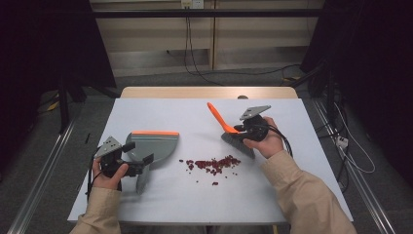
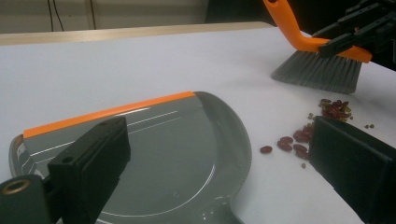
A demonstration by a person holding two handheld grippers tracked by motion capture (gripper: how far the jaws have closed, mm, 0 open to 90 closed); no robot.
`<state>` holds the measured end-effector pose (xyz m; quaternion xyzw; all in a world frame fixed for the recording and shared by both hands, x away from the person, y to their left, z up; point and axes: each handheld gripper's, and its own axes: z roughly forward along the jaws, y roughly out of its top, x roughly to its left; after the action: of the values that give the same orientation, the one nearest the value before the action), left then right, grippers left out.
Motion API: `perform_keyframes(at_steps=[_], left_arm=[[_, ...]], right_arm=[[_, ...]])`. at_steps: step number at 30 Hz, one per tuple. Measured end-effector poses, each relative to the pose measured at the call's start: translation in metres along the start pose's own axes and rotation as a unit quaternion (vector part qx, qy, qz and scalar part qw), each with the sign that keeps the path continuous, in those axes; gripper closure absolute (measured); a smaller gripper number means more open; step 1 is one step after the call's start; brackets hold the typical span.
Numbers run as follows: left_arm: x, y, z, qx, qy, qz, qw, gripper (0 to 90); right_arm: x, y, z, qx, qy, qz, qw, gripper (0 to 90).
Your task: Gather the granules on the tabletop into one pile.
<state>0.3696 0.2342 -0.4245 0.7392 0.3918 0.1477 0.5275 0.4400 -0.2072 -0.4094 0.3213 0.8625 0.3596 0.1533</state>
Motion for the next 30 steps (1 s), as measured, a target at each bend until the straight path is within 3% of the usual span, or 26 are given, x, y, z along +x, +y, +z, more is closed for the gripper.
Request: perform_keyframes(at_steps=[2,5,8,10,11,13,16,20,24,30], left_arm=[[0.000,0.000,0.000,0.002,0.001,0.003,1.0000,5.6],[0.001,0.000,-0.001,0.004,0.002,0.006,1.0000,5.6],[0.000,0.000,-0.001,0.004,0.002,0.006,1.0000,5.6],[0.000,0.000,-0.001,0.002,0.000,0.007,1.0000,5.6],[0.000,0.000,-0.001,0.004,0.002,0.009,1.0000,5.6],[-0.001,0.001,-0.002,0.004,0.001,0.009,1.0000,5.6],[0.000,0.000,-0.001,0.004,0.002,0.009,0.9999,5.6],[-0.001,0.001,-0.001,0.004,0.002,0.010,0.9999,5.6],[-0.002,0.001,-0.001,0.001,0.000,0.008,1.0000,5.6],[-0.003,0.001,0.000,0.004,-0.002,0.013,0.9999,5.6]], right_arm=[[0.001,-0.002,0.004,0.028,-0.010,-0.002,0.9996,70.3],[0.002,-0.004,0.000,0.037,-0.012,0.002,0.9992,70.9],[0.006,-0.007,-0.004,0.039,-0.026,-0.002,0.9989,71.1],[0.007,-0.008,-0.006,0.035,-0.049,-0.014,0.9981,71.2],[0.005,-0.010,-0.008,0.024,-0.051,-0.006,0.9984,71.2],[0.001,-0.016,-0.010,0.008,-0.047,0.015,0.9988,71.2],[0.010,-0.022,-0.010,-0.006,-0.035,0.022,0.9991,71.2],[0.030,-0.022,-0.010,-0.006,-0.035,-0.010,0.9993,71.1],[0.042,-0.023,-0.012,-0.014,-0.013,-0.017,0.9997,71.1],[0.059,-0.023,-0.014,-0.012,-0.009,-0.034,0.9993,71.1]])
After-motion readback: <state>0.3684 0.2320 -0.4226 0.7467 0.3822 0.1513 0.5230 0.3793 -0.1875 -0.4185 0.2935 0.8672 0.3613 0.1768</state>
